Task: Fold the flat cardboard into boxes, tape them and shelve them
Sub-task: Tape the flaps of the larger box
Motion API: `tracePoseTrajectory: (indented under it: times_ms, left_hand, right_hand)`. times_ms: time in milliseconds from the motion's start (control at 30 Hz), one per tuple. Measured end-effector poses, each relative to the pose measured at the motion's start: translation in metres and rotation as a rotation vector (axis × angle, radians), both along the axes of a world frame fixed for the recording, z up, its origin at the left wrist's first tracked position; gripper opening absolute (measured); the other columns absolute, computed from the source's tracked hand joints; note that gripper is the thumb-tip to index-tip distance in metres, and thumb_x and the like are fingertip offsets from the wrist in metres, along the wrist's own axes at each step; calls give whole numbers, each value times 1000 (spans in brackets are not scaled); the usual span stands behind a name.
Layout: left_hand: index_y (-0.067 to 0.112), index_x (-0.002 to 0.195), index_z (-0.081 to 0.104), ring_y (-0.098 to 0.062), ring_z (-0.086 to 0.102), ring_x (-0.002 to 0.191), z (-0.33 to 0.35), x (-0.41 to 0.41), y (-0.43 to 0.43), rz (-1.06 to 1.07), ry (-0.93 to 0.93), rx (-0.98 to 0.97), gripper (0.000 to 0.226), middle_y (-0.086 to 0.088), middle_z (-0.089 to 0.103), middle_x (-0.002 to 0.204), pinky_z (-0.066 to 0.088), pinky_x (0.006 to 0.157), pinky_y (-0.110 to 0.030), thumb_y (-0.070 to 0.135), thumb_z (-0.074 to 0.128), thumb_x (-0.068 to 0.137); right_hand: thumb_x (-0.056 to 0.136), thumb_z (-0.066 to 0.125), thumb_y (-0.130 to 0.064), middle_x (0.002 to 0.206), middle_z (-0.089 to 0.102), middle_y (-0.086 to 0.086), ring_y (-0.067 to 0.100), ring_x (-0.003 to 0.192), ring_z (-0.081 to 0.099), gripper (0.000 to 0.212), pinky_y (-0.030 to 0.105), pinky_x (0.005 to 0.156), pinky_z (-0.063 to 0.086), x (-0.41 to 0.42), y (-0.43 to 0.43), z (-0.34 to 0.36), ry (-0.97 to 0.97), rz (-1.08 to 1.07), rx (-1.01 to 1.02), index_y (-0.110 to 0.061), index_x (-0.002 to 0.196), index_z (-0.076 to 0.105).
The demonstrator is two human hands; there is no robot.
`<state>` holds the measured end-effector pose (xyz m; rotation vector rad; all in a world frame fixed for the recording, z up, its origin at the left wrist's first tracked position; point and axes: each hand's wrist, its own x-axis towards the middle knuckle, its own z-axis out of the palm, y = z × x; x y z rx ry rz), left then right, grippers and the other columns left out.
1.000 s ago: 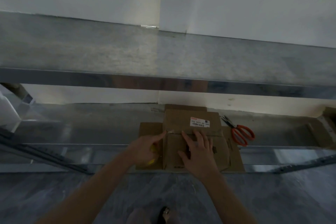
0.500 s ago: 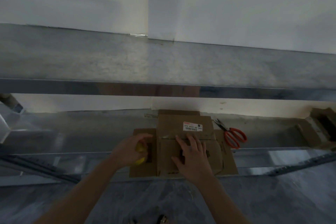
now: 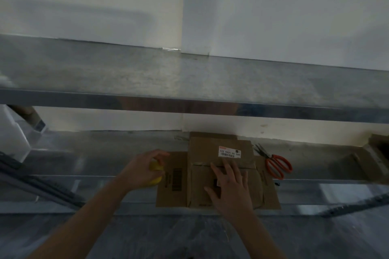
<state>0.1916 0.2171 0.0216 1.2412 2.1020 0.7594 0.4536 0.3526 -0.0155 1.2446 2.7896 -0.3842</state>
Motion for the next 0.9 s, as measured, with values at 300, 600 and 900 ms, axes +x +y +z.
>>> tracePoseTrajectory:
  times_ms: [300,600,900]
  left_hand:
    - [39,117,56,10,54,94,17,4,-11,-5,60,101,51,24,59,99,41,80,-14,15,77,77]
    - [38,115,58,-2,58,92,4,-20,-43,4,161,111,49,25,56,99,46,82,-23,18,76,74]
    - [31,115,61,-4,58,94,-6,-39,-46,-2,115,53,46,20,60,101,44,83,-22,17,76,74]
  right_hand:
    - [90,14,-71,160,23,-2,22,151,3,72,41,121,-1,-37,-18,33,191,203,63,-35,151,26]
    - [98,23,-61,163,13,-1,24,151,-10,63,49,119,-16,-95,-6,-8,29,295,114,-31,153,19]
    - [90,58,-12,158,21,-8,9,149,-4,62,37,123,4,-89,34,-6,275,309,-209,-35,144,38]
